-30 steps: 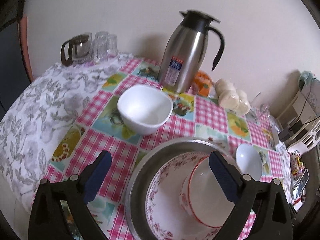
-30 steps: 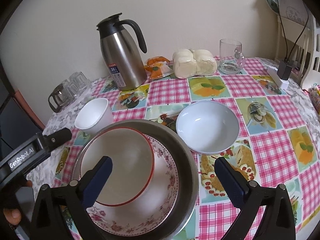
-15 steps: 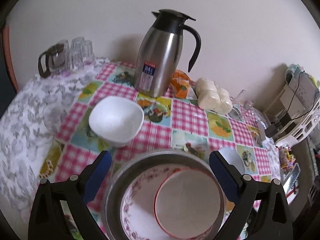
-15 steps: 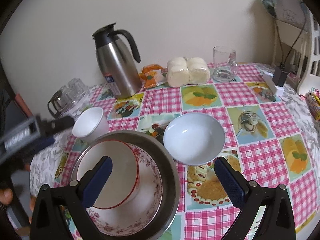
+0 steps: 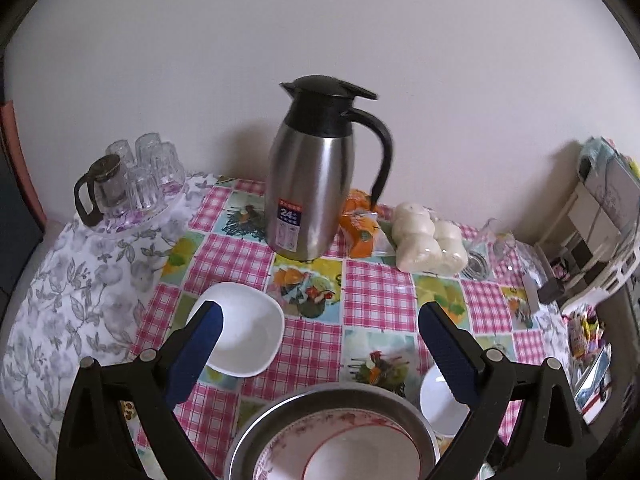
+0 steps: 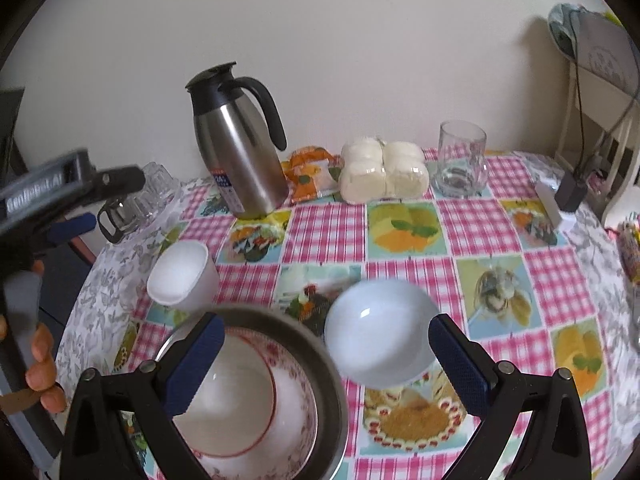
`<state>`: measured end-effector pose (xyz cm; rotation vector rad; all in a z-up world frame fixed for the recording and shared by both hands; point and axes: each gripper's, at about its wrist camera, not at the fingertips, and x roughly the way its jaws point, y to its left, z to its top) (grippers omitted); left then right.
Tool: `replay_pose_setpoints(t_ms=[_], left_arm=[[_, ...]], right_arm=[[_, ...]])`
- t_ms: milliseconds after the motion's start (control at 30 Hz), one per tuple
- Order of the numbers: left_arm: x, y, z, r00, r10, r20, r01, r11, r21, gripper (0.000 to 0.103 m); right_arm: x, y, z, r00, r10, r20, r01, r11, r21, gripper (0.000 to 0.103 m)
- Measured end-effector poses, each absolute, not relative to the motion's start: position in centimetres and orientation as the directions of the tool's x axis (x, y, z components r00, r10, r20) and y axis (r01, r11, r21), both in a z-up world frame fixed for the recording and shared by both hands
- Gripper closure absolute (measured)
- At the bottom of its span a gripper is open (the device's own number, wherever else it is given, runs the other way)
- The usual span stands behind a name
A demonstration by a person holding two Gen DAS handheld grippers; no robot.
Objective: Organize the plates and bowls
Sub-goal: 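Move both tools to the rim of the white square bowl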
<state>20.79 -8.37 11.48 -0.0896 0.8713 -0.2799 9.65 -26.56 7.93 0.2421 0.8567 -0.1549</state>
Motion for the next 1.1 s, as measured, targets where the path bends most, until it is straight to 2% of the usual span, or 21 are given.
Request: replay_pose_setpoints(t_ms=[367,500,700,833,1100], left_arm=[[25.4,-4.7,7.0,0.590,-0.212,-0.779,0.106,0.977,-0.186,0.005],[26.6,-3.2,6.3,0.599,-0.230,-0.767,0.079,0.970,-0.229,0.005],[27.2,-1.9,4.4,0.586,-0.244,-0.773,0.065,0.965,-0.255,0.005],[27.3,-0.4,2.9,0.568,-0.283,-0.773,0.038,0.947,-0.319,0.005],[27.0,1.8,-0.4,0.515,-0.312,-0.798,-0.074,0.911,-0.405,0.005]], right_arm=[[15.2,-26.9,12.2,0.665,-0.069,-0.743,0.213,0.972,0.100,0.000],[17.3,-26.5,13.0,0.662,-0.094,-0.743,0.215,0.974,0.069,0.000],[20.0,-25.4,12.2,0.630,-0.090,-0.771,0.209,0.976,0.057,0.000],[21.5,-24.0,11.4,0.614,-0.090,-0.784,0.193,0.980,0.038,0.000],[24.0,-20.4,8.5,0.545,-0.072,-0.835,0.158,0.987,0.018,0.000]])
